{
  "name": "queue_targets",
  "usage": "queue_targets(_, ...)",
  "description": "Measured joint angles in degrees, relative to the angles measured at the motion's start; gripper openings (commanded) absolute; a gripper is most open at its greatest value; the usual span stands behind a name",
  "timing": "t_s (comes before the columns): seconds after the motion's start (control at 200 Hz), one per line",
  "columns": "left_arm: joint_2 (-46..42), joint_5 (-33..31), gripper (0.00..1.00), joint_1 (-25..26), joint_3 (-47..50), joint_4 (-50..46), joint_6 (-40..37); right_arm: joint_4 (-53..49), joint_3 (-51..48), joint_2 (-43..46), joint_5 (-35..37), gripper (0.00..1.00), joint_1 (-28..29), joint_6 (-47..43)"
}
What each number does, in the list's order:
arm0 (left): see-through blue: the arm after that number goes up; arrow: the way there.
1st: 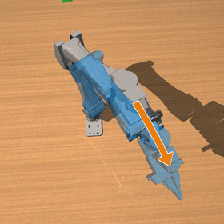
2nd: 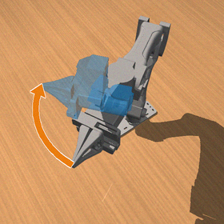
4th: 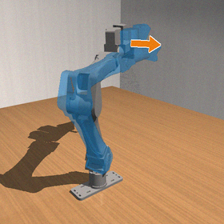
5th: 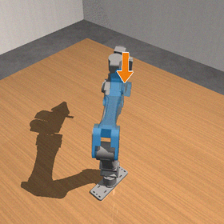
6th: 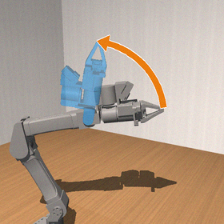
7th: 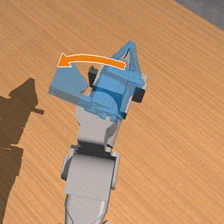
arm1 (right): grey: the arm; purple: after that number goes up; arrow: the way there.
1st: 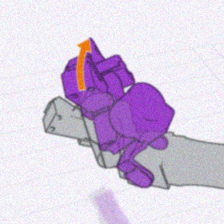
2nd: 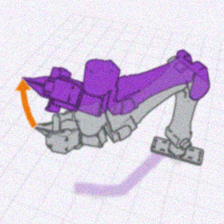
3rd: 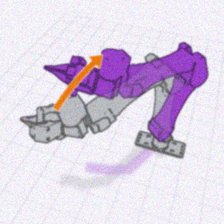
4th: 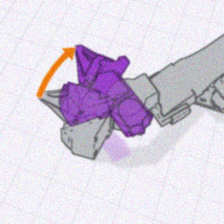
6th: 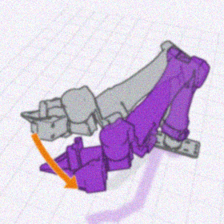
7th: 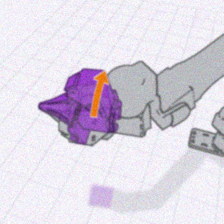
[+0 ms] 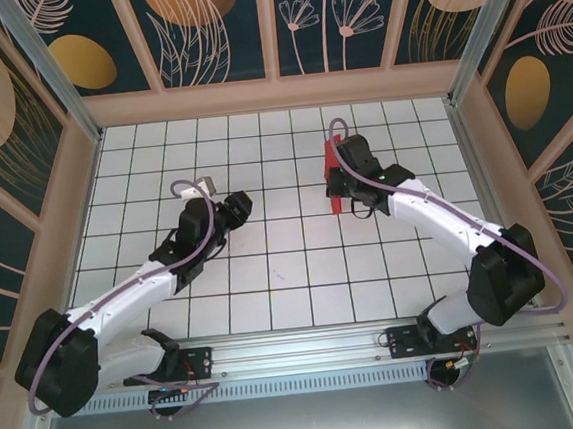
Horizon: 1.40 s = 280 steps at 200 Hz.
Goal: Fold a paper plane with a square sheet of paper (pick it up from the middle)
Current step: Turn over the paper at the center of the table.
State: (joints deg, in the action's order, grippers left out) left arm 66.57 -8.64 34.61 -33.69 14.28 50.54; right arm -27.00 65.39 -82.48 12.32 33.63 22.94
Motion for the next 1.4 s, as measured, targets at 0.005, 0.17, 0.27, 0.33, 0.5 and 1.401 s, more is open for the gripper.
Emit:
queue_targets(0.005, -0.3, -0.3, 0.68, 0.0, 0.2, -0.1, 0.0, -0.5, 0.3, -0.2, 0.9, 0.03, 0.4, -0.2)
queue_targets(0.17, -5.4, -5.2, 0.94, 0.0, 3.5, -3.4, -0.8, -11.9, 7.4, -7.8, 17.1, 0.02, 9.3, -3.9)
queue_targets(0.27, -7.8, -8.0, 0.98, -0.1, 3.9, -5.9, -0.9, -16.6, 9.0, -15.2, 23.0, 0.02, 13.6, -4.2)
queue_targets(0.33, -9.4, -9.4, 0.98, -0.1, 4.0, -7.2, -0.8, -18.6, 9.1, -18.9, 24.8, 0.03, 15.6, -4.2)
queue_targets(0.5, -14.0, -13.8, 0.98, -0.2, 4.2, -11.3, -0.3, -21.7, 11.3, -26.2, 25.5, 0.05, 21.0, -2.8)
queue_targets(1.401, -3.8, 0.9, 0.75, -0.5, 3.4, -5.4, -3.2, 9.9, -13.2, 3.0, -10.2, 0.62, 7.8, 5.7)
